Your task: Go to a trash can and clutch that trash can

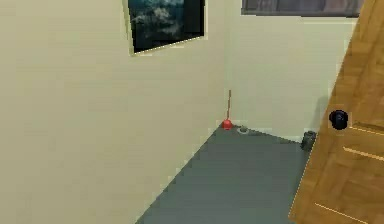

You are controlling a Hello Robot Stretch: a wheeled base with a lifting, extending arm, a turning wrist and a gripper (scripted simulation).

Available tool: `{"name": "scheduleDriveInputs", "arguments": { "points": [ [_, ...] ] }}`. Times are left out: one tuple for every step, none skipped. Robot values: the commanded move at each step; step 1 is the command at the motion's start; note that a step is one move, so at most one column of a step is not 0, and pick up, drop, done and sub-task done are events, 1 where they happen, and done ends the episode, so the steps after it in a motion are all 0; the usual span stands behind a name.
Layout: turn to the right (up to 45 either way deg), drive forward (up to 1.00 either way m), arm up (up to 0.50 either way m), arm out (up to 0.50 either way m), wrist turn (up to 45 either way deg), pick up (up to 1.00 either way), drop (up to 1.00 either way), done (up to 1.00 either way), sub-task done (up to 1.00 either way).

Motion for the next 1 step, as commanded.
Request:
{"name": "scheduleDriveInputs", "arguments": {
  "points": [
    [12.0,0.00,0.00,0.00,0.0,0.00,0.00,0.00,0.00]
  ]
}}
